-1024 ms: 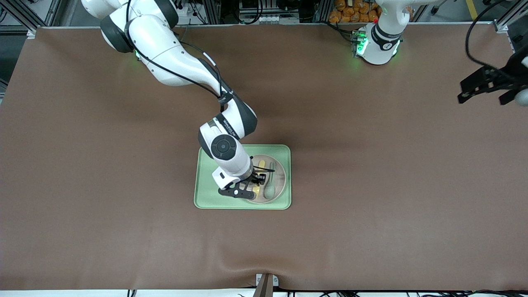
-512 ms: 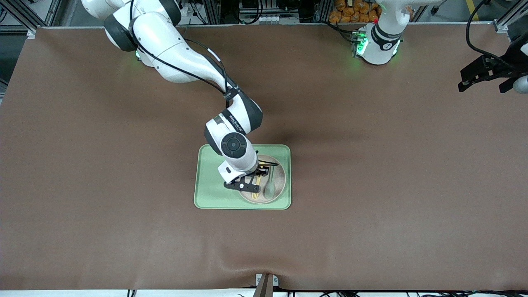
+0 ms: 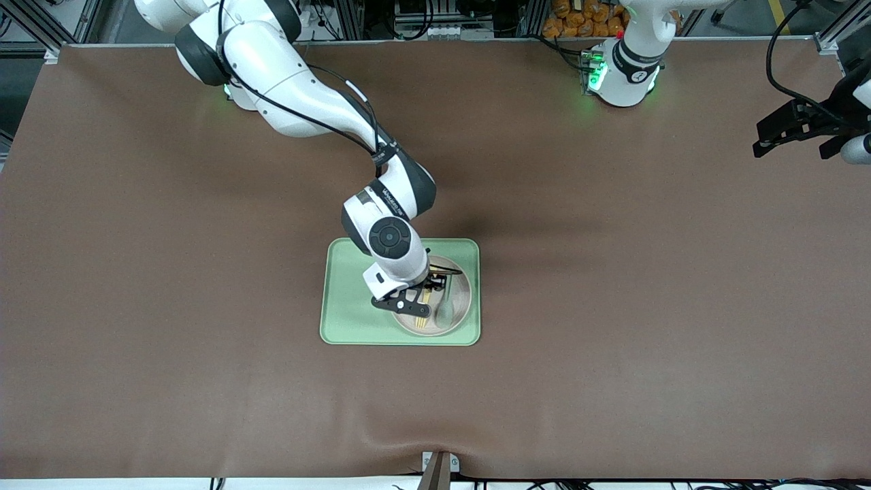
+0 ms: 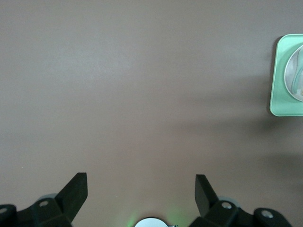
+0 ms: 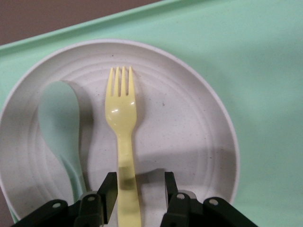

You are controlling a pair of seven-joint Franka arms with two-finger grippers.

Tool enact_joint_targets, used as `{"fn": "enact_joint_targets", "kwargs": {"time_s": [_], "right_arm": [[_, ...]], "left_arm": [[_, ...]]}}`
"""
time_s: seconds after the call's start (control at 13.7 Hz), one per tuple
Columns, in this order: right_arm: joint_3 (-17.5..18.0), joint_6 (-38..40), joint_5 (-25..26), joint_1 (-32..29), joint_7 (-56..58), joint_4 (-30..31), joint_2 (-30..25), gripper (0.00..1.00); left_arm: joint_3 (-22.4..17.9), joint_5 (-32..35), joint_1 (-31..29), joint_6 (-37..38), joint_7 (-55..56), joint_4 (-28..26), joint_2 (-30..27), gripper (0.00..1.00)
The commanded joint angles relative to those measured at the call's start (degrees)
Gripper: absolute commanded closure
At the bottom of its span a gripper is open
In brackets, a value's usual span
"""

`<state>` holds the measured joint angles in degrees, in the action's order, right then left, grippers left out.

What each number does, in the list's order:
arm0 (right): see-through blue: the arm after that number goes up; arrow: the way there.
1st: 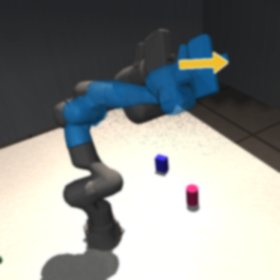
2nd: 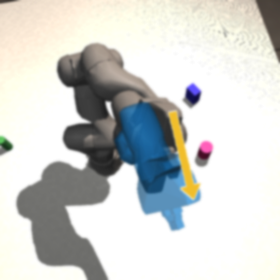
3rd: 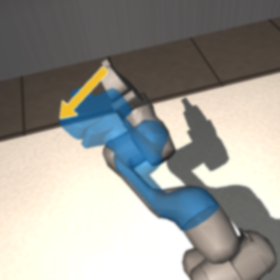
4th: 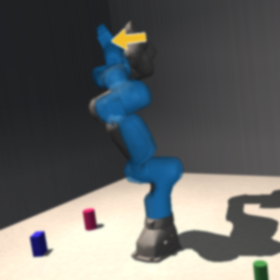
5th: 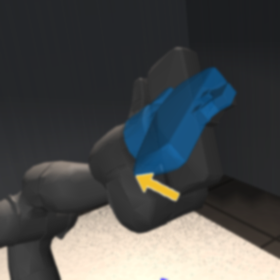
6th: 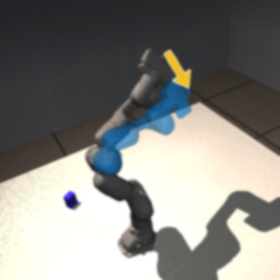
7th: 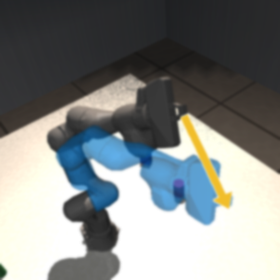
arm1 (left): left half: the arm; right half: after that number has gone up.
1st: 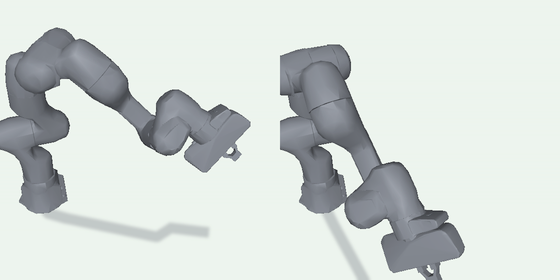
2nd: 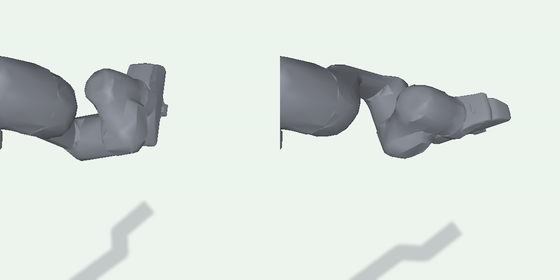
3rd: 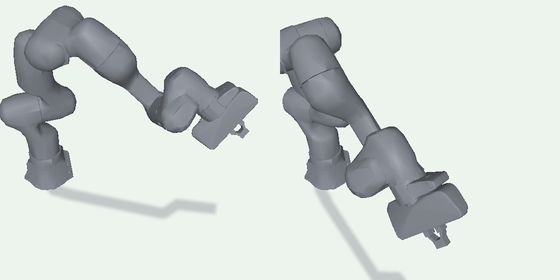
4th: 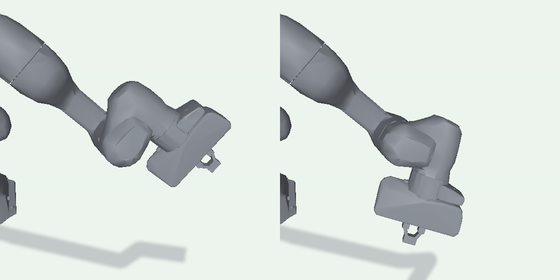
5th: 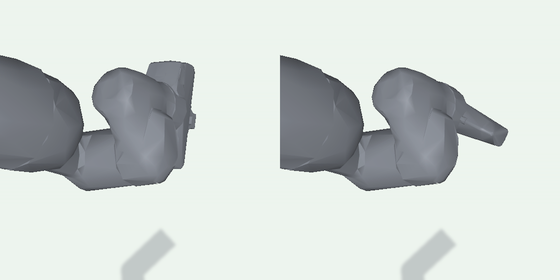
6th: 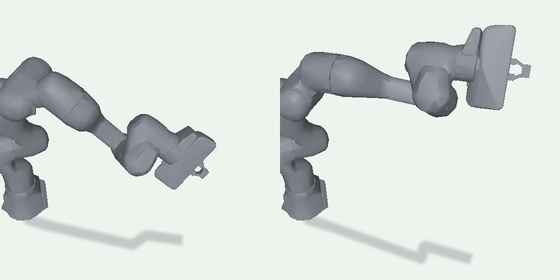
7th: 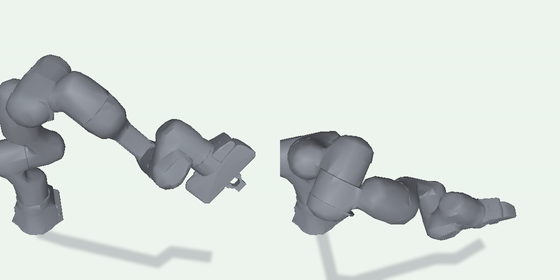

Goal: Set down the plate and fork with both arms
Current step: 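Grasp the yellow fork's handle with the right gripper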

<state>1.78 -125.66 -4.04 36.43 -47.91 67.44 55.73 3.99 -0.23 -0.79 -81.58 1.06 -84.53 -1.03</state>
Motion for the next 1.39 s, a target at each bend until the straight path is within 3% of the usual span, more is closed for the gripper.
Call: {"fn": "enact_joint_targets", "kwargs": {"time_s": [0.0, 0.15, 0.29, 0.59, 0.95, 1.32], "right_arm": [[-0.4, -0.6, 0.9, 1.0, -1.4, -1.9, 1.8, 0.56], [-0.4, -0.6, 0.9, 1.0, -1.4, -2.0, 1.8, 0.6], [-0.4, -0.7, 1.2, 1.6, -1.4, -2.0, 1.8, 0.81], [-0.4, -0.8, 2.0, 1.5, -1.4, -1.9, 1.9, 1.0], [-0.1, 0.3, 1.5, 0.6, -1.2, -2.3, 0.9, 1.0], [1.0, 7.0, 1.1, -0.9, -1.1, -4.6, -1.0, 1.0]], "left_arm": [[-0.1, 0.9, 0.3, -0.2, 0.2, 0.9, 0.5, 0.0], [0.0, 1.0, 0.4, -0.2, 0.2, 1.2, 0.9, 0.0], [0.1, 0.9, 0.7, -0.2, 0.8, 1.3, 0.9, 0.0], [1.7, 1.1, 0.7, -0.2, 2.1, 1.2, 0.9, 0.0], [1.7, 1.1, 0.3, -0.1, 1.9, 1.2, 0.9, 0.0], [1.7, 1.1, 0.4, -0.1, 2.0, 1.2, 0.6, 0.0]]}}
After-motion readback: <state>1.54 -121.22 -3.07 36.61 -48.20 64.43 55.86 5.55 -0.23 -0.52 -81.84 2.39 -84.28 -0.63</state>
